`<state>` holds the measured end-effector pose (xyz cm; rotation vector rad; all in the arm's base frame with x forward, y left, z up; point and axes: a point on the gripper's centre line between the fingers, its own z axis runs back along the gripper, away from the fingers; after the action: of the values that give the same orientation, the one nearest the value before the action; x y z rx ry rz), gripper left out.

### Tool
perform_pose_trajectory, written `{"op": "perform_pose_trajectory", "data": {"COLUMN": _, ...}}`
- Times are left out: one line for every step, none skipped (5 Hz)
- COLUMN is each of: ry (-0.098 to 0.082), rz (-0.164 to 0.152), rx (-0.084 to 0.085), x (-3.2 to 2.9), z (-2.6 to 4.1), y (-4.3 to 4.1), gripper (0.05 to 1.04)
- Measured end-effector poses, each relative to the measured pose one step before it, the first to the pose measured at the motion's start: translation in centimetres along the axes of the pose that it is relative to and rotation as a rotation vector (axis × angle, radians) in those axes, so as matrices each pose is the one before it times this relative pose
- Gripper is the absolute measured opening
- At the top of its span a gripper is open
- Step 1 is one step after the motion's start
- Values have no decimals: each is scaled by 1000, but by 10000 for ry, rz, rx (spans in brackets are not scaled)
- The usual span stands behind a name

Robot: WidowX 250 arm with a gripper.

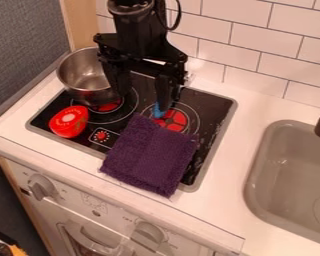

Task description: Moved the pot on top of the cloth

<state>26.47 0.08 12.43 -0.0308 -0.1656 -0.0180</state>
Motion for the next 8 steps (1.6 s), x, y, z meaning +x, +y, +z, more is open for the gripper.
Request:
{"op": "perform_pose_trajectory", "data": {"ry": 292, "rz": -13, "rx": 1, "x": -196, "z": -709, "y": 39, "gripper": 1000}}
{"op": "perform_pose_trajectory", "data": {"ry": 92, "rz": -58, "rx": 281, "x": 2481, "z": -630, "y": 951, "gripper": 1000}}
{"op": "perform_pose_trajectory", "data": {"ry": 76, "rz": 535, "rx": 390, "x": 2481, "z": -437, "y": 2748, "gripper": 1000}}
{"op": "perform_pose_trajectory", "data": {"ry": 188, "rz": 177, "rx": 325, "x": 2497, "z": -2387, "y": 2800, "gripper": 1000}}
{"op": "perform_pose_trajectory", "data": {"ry": 279, "rz": 430, "rx": 188, "x": 996, "z": -2282, "y": 2188, "gripper": 1000}}
{"op": "perform_pose_trajectory", "data": {"ry": 28, "rz": 247, "rx": 6, "x": 629, "z": -1138, "y": 686, "gripper": 1000}}
{"op": "perform_pose_trajectory", "data": {"ry": 33, "rz": 289, "rx": -136, "x": 533, "z": -1164, "y": 629, "gripper": 1000}}
{"op": "perform_pose_trajectory", "data": {"ry": 138, "rz": 55, "rx": -30, "x": 9, "z": -1148, "y": 90, "gripper": 1000}}
